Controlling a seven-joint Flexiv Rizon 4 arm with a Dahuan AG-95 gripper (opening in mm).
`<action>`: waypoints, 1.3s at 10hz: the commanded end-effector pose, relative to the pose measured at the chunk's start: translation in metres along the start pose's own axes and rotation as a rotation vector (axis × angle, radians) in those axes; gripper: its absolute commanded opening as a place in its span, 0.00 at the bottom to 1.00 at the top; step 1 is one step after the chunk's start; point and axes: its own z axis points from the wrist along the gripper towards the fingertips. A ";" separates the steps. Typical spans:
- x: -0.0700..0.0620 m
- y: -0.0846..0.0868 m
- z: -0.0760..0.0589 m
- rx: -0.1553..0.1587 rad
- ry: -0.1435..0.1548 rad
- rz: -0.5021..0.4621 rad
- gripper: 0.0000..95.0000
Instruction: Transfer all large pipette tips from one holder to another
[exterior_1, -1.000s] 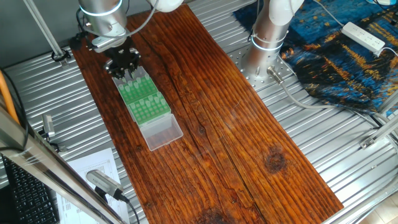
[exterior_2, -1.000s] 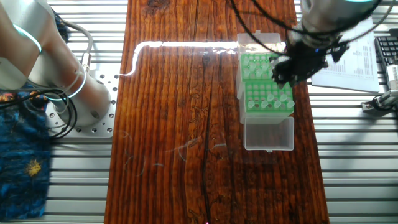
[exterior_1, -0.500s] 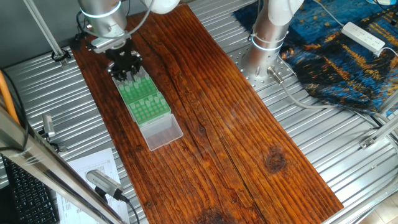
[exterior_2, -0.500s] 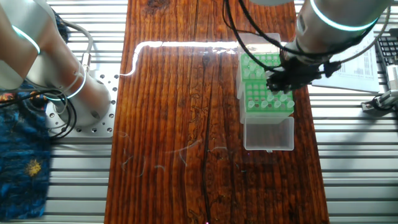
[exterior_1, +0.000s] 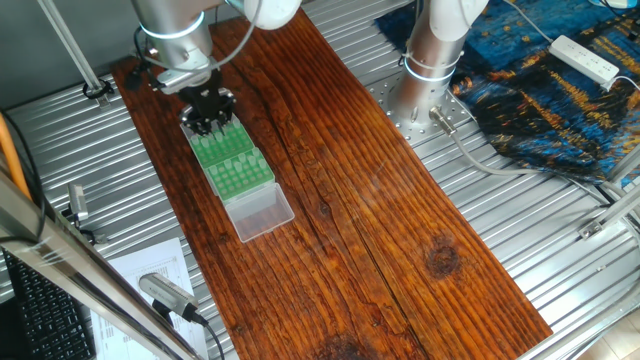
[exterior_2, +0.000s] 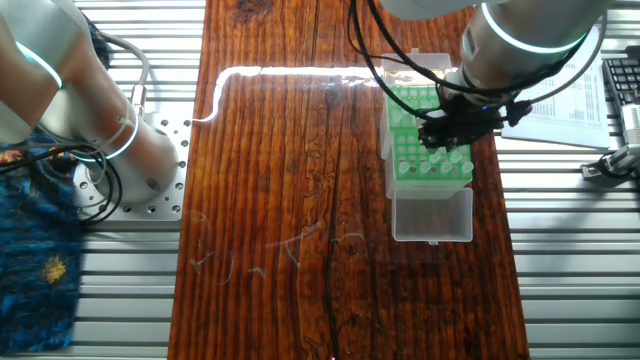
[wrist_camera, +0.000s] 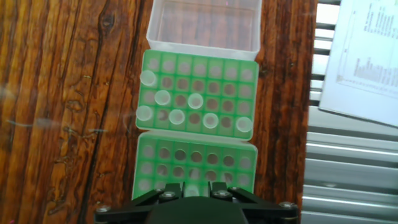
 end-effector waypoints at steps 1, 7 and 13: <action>0.000 0.001 0.001 0.000 0.006 -0.003 0.20; 0.000 0.001 0.004 -0.001 0.018 0.011 0.20; 0.003 0.008 0.006 0.001 0.016 0.011 0.20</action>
